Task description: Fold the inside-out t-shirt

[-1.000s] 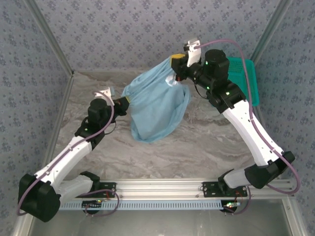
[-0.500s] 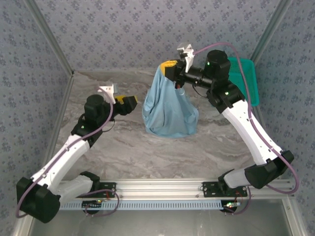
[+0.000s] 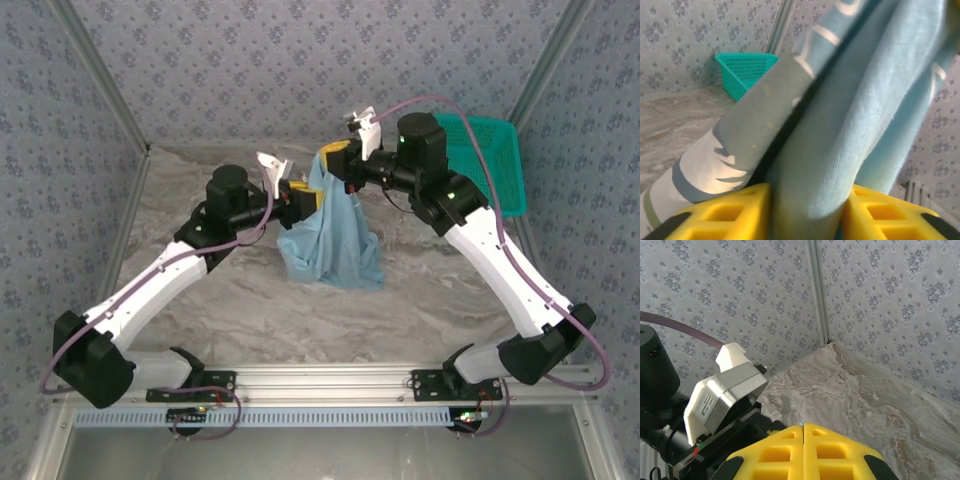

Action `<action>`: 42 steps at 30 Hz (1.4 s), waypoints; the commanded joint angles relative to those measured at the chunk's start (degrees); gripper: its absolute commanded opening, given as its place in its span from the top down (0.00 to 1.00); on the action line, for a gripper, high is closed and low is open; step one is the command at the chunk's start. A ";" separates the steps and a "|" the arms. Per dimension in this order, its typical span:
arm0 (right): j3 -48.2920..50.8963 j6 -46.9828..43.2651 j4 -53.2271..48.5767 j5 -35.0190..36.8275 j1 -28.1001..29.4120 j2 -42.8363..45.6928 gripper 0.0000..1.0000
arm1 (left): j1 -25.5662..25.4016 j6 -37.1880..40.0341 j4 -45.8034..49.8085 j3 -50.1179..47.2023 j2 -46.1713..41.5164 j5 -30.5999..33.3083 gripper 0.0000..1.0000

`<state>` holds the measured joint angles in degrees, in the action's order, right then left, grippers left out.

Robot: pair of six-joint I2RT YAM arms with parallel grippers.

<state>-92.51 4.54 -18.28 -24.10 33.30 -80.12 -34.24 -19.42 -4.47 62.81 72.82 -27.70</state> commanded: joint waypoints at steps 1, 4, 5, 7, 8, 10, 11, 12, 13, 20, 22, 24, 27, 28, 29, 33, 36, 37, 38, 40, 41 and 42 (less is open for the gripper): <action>-2.08 -1.66 2.20 2.59 -1.21 3.08 1.00 | 0.22 1.27 0.69 2.02 -1.50 1.52 0.93; -2.06 -3.16 1.51 6.61 -3.05 4.56 1.00 | 0.66 0.41 -1.80 1.03 -4.71 2.91 0.97; -2.23 -3.15 1.27 7.90 -3.61 4.79 1.00 | 0.73 0.51 -2.01 0.60 -5.89 3.43 0.97; -2.51 -1.71 1.76 9.24 -5.67 5.38 1.00 | 0.75 1.38 -2.34 -0.95 -8.03 2.95 0.96; -2.02 -0.79 3.38 8.44 -6.90 5.77 1.00 | 0.72 1.61 -2.90 -1.93 -8.51 1.18 0.93; -0.22 2.62 8.76 2.83 -9.94 6.46 1.00 | -0.40 2.51 -3.65 -3.85 -7.74 -5.37 0.86; 0.15 4.34 10.64 -0.08 -11.25 6.39 1.00 | -1.48 3.36 -2.77 -4.15 -6.82 -7.25 0.84; 0.52 5.95 12.46 -2.43 -12.32 6.30 1.00 | -2.94 5.07 -0.64 -4.06 -5.69 -9.40 0.82; 0.79 6.92 13.62 -4.05 -13.01 6.20 1.00 | -4.55 7.59 2.03 -3.57 -4.54 -11.11 0.79; 5.91 7.45 15.93 -13.85 -14.92 6.96 1.00 | -13.80 19.90 10.30 -0.26 -3.12 -15.28 0.61; 7.59 6.62 15.57 -18.09 -16.71 7.93 1.00 | -12.71 19.21 9.82 -0.96 -4.69 -9.38 0.56; 9.09 5.21 14.58 -22.96 -18.18 8.97 1.00 | -10.74 15.41 6.00 -2.94 -6.25 -3.35 0.51; 10.78 2.69 11.99 -28.48 -20.28 10.27 1.00 | -7.01 7.86 2.33 -4.80 -6.31 5.54 0.45; 11.33 2.16 11.56 -30.56 -21.21 10.57 1.00 | -6.09 6.35 3.48 -4.13 -5.30 9.05 0.43; 12.15 2.06 11.76 -32.20 -22.04 10.96 1.00 | -5.36 6.15 4.74 -3.24 -3.86 10.67 0.42; 14.90 0.77 10.55 -36.17 -24.33 12.14 1.00 | -5.11 7.11 7.73 -0.01 2.01 11.52 0.36; 17.58 0.24 9.46 -36.53 -24.58 13.31 1.00 | -5.09 7.45 6.87 1.58 6.45 6.92 0.33; 18.94 0.30 9.48 -35.89 -24.59 13.93 1.00 | -5.12 7.11 6.00 2.05 7.82 3.40 0.32; 20.21 0.30 9.60 -35.55 -24.59 14.55 1.00 | -5.22 6.28 4.98 2.52 9.19 0.39 0.31; 21.35 0.28 8.80 -34.24 -24.72 15.21 1.00 | -5.63 4.62 2.41 2.35 10.94 -5.22 0.30; 21.49 -0.07 8.04 -33.61 -24.73 15.41 1.00 | -6.07 3.78 0.66 1.82 11.39 -7.12 0.31; 21.58 -0.30 7.37 -33.05 -24.80 15.51 1.00 | -6.36 3.23 -0.56 1.10 11.37 -8.24 0.31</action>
<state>-71.33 5.72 -9.67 -57.25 8.95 -66.24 -39.57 -13.67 0.16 63.09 84.51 -27.35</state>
